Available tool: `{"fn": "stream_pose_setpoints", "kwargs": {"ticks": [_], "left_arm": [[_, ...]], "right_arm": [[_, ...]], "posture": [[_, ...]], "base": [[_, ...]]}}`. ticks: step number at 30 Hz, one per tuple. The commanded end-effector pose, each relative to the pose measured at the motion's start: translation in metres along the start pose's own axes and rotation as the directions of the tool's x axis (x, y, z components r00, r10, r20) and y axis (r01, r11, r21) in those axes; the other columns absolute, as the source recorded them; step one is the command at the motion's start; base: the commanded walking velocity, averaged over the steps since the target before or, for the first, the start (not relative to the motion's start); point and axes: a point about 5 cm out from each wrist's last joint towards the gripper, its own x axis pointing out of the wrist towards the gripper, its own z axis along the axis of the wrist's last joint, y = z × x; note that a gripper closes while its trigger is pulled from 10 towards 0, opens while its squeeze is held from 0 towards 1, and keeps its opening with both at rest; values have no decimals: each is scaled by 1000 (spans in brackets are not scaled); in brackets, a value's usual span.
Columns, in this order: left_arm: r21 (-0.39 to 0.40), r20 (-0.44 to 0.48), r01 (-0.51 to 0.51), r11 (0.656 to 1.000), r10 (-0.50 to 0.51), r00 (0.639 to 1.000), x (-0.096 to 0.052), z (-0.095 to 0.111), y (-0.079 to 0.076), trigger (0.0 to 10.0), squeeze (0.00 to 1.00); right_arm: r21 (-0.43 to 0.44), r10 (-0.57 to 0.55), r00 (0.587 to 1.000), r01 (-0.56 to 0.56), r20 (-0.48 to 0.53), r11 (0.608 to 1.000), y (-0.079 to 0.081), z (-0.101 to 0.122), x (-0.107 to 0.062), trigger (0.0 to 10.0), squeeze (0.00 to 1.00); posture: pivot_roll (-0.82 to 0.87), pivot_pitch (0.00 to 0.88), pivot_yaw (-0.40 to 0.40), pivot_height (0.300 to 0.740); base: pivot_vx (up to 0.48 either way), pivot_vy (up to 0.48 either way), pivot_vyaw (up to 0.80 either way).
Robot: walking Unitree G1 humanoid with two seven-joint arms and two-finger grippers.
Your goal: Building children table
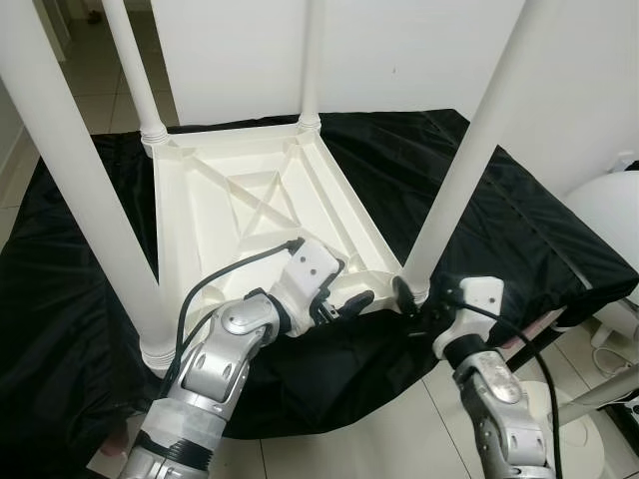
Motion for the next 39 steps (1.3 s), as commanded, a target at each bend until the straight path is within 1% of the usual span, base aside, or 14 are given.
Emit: {"fn": "stream_pose_setpoints", "kwargs": {"ticks": [1,8,11,13,17,19,21,22,24,25,29,33,38,39], "left_arm": [[-1,-2,-4,1000,4,1000,0,0,-1,10000,0],[-1,5,-4,1000,4,1000,-3,0,-1,10000,0],[-5,12,2,1000,-2,1000,-4,1,-3,10000,0],[-5,14,4,1000,-4,1000,-4,1,-4,10000,0],[-5,14,5,1000,-5,1000,-3,2,-4,10000,0],[-7,14,0,1000,0,1000,-3,2,-4,10000,0],[-7,14,0,1000,0,1000,-3,2,-4,10000,0],[-7,14,-6,1000,6,1000,-3,2,-3,10000,0],[-7,14,-6,1000,6,1000,-3,2,-3,10000,0],[-7,16,-15,1000,15,1000,-4,3,-3,10000,0],[-10,19,-29,1000,29,999,-4,5,-1,10000,0],[-13,21,-43,999,43,999,-6,6,0,10000,0],[-15,23,-51,999,51,998,-6,7,1,10000,0],[-15,22,-54,998,54,998,-6,7,2,10000,0]], "right_arm": [[2,-1,1000,1,6,1000,-5,0,0,10000,0],[-54,75,997,-74,16,996,-22,9,11,10000,0],[-103,164,986,-163,3,981,-28,11,21,10000,0],[-115,223,975,-222,-6,968,-27,12,30,10000,0],[-118,247,969,-247,-12,962,-27,13,35,10000,0],[-120,303,952,-306,-39,945,-25,12,44,10000,0],[-120,303,952,-306,-39,945,-25,12,44,10000,0],[-125,336,940,-341,-65,931,-24,9,49,7333,0],[-125,336,940,-341,-65,931,-24,9,49,7333,0],[-126,362,928,-371,-91,920,-24,8,53,0,0],[-126,386,915,-399,-114,908,-26,6,56,0,0],[-110,402,905,-417,-139,902,-31,1,54,0,0],[-92,405,904,-419,-139,903,-31,-3,50,0,0],[-86,390,911,-403,-134,911,-31,-5,49,6353,0]], "posture": [[-43,0,-47,740],[-32,0,-57,740],[-29,0,-61,740],[-26,0,-54,740],[-25,0,-55,740],[-17,0,-61,740],[-17,0,-61,740],[-11,0,-68,740],[-11,0,-68,740],[-3,0,-76,740],[0,0,-81,740],[1,0,-86,740],[-2,0,-83,740],[-3,0,-82,740]], "base": [[0,0,0],[0,0,0],[0,0,0],[0,0,0],[0,0,0],[0,0,0],[0,0,0],[0,0,0],[0,0,0],[0,0,0],[0,0,0],[0,0,0],[0,0,0],[0,0,0]]}}
